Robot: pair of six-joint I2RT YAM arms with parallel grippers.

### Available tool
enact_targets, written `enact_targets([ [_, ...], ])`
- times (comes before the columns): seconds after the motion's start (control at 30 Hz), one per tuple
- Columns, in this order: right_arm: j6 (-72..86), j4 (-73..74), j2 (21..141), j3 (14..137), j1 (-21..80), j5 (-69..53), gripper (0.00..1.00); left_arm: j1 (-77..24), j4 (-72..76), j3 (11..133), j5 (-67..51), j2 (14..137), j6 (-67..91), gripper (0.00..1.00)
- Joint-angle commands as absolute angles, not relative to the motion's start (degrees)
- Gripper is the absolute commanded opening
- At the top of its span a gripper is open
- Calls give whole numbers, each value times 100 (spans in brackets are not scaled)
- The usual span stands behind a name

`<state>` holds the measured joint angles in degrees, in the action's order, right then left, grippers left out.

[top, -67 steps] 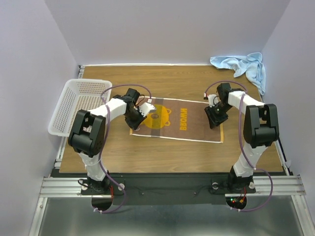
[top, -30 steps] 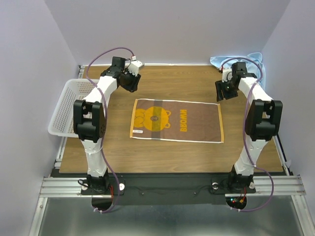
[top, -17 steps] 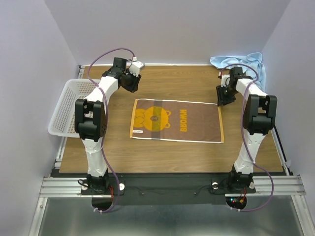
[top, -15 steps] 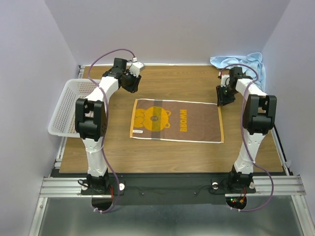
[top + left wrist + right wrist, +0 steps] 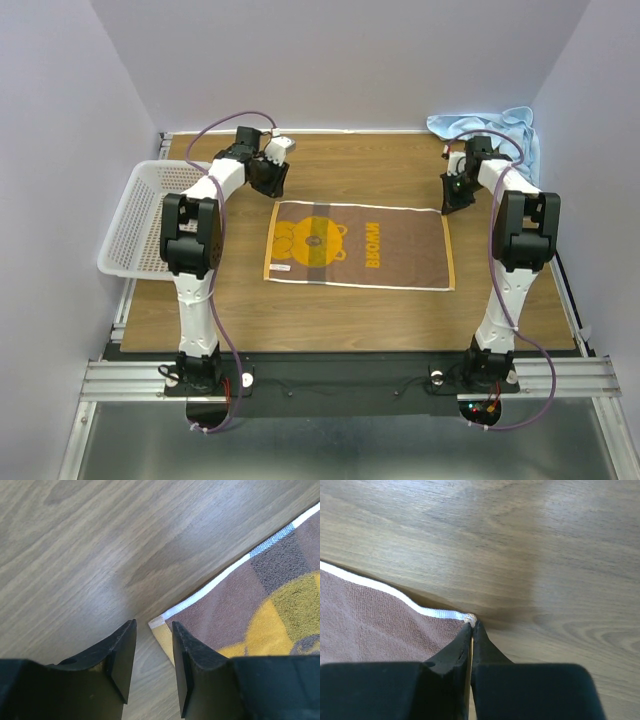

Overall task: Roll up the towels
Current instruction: Fold the towel

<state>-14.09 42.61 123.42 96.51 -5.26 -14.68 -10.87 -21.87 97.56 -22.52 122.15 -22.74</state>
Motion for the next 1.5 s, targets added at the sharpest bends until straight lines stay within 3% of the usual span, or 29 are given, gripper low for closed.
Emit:
enact_targets([
  [0.0, -1415, 4157, 12314, 9817, -554, -1696, 1, -1002, -2267, 10090, -2671, 12304, -2101, 46],
  [0.8, -1371, 4157, 12270, 9993, -554, -1872, 1, -976, -2197, 9642, -2400, 12551, -2092, 43],
  [1.0, -1354, 4157, 12313, 10019, -554, -1890, 0, -976, -2171, 9580, -2408, 12577, -2101, 28],
  [1.03, -1336, 4157, 12322, 10037, -554, -1890, 1, -976, -2153, 9597, -2408, 12586, -2083, 18],
  [1.17, -1318, 4157, 12322, 10142, -554, -1898, 1, -958, -2136, 9738, -2452, 12507, -2039, 0],
  [1.47, -1406, 4166, 11734, 10301, -624, -2048, 1, -765, -1899, 9678, -2777, 11664, -2188, 0],
])
